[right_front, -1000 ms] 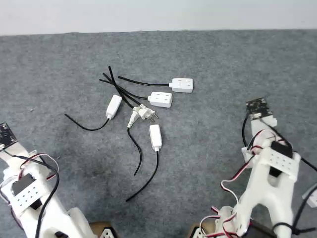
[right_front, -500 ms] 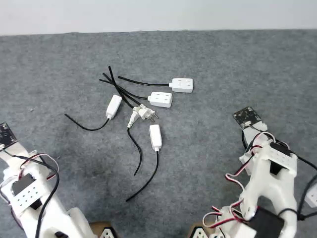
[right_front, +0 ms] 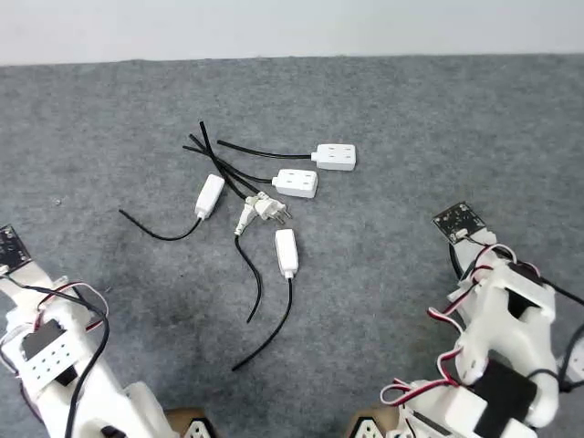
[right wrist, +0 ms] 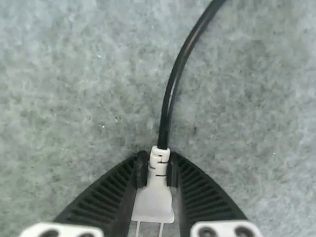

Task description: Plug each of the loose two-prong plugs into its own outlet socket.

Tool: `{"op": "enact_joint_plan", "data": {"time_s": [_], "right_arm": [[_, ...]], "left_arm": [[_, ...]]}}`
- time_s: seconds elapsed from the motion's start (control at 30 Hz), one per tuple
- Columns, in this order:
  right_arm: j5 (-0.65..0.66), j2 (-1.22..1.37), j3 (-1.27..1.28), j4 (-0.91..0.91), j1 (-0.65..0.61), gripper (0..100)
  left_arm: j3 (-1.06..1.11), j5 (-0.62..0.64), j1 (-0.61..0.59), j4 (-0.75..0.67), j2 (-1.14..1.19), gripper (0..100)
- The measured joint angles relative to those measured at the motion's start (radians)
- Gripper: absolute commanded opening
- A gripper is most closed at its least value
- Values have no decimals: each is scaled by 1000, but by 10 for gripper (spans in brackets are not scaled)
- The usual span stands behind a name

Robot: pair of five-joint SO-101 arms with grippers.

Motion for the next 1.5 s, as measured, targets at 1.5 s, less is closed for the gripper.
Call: {"op": "enact_joint_plan", "data": {"time_s": [1.5], "right_arm": [[-494, -776, 414, 400, -226, 8]], "left_arm": [[-491, 181, 875, 549, 3, 13]]}}
